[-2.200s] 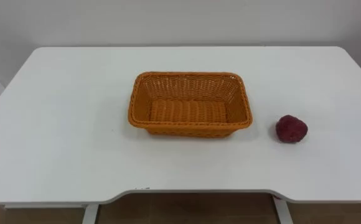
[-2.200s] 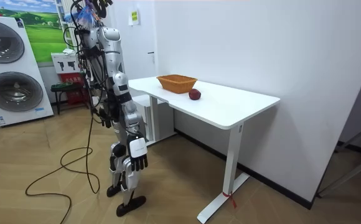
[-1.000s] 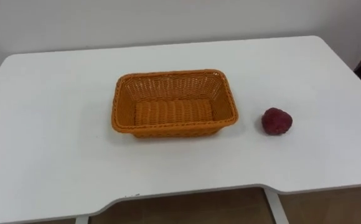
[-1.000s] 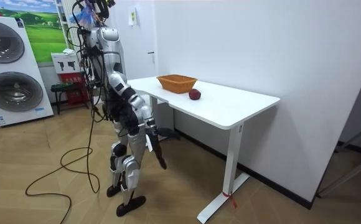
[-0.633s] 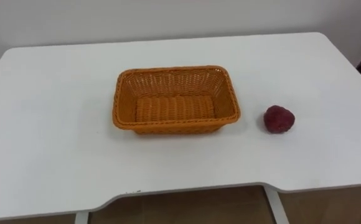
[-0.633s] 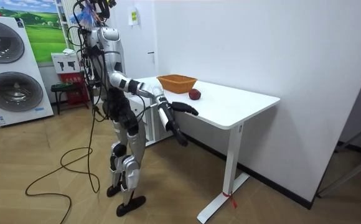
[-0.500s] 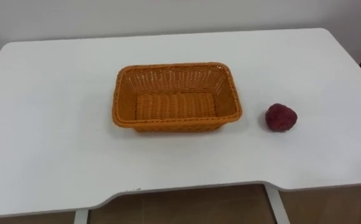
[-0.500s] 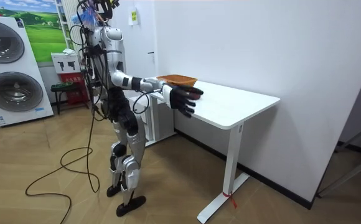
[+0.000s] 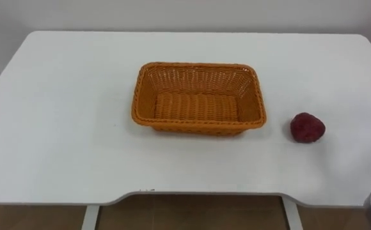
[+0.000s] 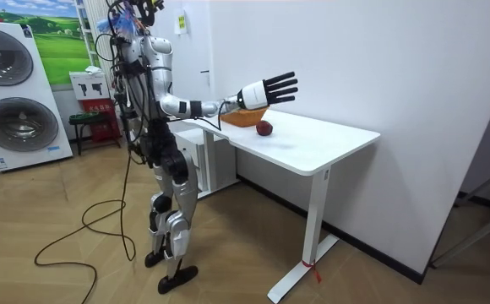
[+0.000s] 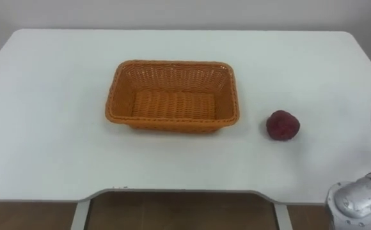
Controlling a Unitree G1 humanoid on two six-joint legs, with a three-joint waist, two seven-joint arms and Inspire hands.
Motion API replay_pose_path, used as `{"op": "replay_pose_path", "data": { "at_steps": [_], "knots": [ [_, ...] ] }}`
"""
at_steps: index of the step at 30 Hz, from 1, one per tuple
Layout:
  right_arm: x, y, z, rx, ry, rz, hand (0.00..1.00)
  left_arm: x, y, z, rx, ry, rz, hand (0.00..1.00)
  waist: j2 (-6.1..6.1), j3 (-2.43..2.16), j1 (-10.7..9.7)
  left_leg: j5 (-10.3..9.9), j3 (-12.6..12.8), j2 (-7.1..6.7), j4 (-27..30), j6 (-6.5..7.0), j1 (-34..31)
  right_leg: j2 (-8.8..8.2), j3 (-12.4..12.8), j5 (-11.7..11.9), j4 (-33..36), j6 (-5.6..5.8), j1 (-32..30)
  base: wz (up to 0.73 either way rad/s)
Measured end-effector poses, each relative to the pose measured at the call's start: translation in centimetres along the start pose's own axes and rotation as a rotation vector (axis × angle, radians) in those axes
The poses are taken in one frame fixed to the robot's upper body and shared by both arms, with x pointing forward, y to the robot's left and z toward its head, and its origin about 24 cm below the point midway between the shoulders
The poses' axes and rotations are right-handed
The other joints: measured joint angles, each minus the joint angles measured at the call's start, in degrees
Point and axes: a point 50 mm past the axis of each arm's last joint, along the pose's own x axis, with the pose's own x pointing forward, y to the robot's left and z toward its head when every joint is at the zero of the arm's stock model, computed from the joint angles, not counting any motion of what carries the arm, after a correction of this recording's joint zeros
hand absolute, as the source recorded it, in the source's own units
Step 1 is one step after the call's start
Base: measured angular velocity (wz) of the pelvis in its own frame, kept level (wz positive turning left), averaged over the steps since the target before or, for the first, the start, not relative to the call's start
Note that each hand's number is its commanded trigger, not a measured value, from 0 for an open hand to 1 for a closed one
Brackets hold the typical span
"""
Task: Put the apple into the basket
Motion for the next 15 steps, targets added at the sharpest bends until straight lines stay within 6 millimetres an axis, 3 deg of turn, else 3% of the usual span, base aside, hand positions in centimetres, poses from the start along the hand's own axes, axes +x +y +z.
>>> {"op": "replay_pose_path", "data": {
  "at_steps": [6, 15],
  "knots": [
    [-1.4, 1.8, -0.6, -0.014, 0.030, 0.211, 0.00, 0.0, -0.1, 0.6, 0.017, -0.028, -0.014, 0.00, -0.27, -0.17, 0.0, 0.0, 0.1, -0.01, -0.1, 0.00, 0.3, 0.01, 0.5, 0.0, 0.0, 0.00, 0.1, 0.00],
    [-2.3, 3.0, -0.9, -0.024, 0.050, 0.394, 0.00, 0.1, 0.4, 0.6, 0.025, -0.034, -0.017, 0.00, -1.08, -0.27, 0.2, 0.0, 0.3, 0.00, -0.1, 0.00, 1.0, 0.05, 0.7, 0.0, 0.0, -0.02, 0.7, -0.01]
  ]
}}
